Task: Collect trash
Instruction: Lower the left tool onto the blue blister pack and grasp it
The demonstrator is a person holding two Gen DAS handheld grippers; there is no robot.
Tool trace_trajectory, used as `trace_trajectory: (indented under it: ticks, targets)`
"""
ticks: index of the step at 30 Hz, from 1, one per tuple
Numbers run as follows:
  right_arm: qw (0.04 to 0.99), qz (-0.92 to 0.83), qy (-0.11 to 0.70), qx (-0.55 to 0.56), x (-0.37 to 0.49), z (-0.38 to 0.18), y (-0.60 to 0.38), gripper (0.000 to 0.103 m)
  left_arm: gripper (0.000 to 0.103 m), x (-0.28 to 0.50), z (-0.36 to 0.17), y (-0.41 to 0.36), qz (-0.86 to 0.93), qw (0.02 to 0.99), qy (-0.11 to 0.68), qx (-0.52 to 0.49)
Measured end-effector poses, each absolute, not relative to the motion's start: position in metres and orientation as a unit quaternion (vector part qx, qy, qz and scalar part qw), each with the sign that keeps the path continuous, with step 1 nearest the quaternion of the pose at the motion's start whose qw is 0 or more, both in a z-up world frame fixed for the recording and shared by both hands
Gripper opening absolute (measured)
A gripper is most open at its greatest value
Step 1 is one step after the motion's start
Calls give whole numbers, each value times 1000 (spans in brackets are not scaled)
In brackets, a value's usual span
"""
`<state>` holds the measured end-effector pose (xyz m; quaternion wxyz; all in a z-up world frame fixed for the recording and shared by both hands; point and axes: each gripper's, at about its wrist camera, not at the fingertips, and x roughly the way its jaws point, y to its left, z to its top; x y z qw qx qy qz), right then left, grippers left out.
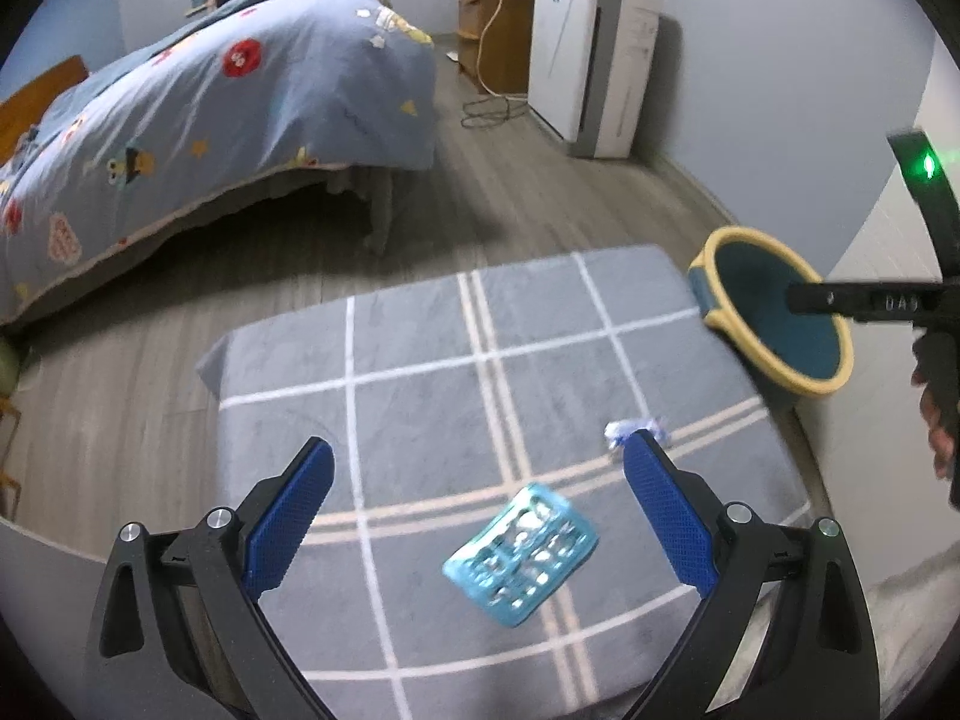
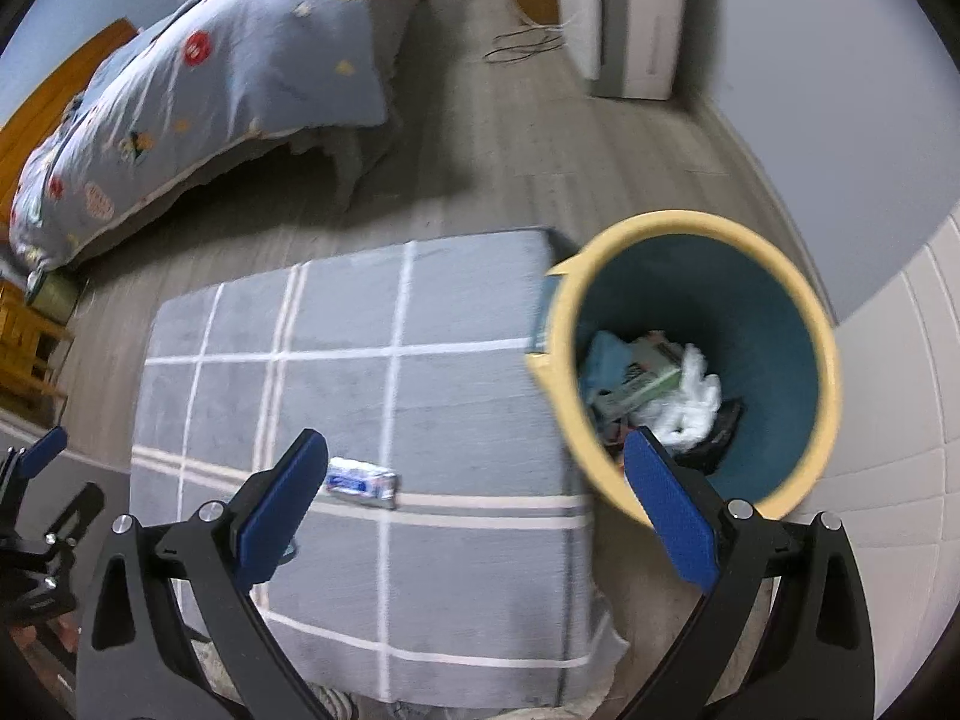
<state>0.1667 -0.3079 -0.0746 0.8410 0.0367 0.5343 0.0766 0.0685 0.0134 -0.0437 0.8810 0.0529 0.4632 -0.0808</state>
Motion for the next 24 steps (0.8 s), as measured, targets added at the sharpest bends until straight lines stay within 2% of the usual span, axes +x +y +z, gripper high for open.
trace_trajectory:
  ticks: [9, 15, 24]
  targets:
    - [824, 109, 555, -9, 170, -97, -256, 97, 96, 57, -91, 14, -107, 856, 498, 81]
    - [806, 134, 571, -77, 177, -123, -230, 97, 96, 58, -114, 12, -123, 842, 518, 84]
    - [787, 126, 598, -83, 194, -147, -228, 97, 96, 61, -161, -5, -156, 801, 568, 101]
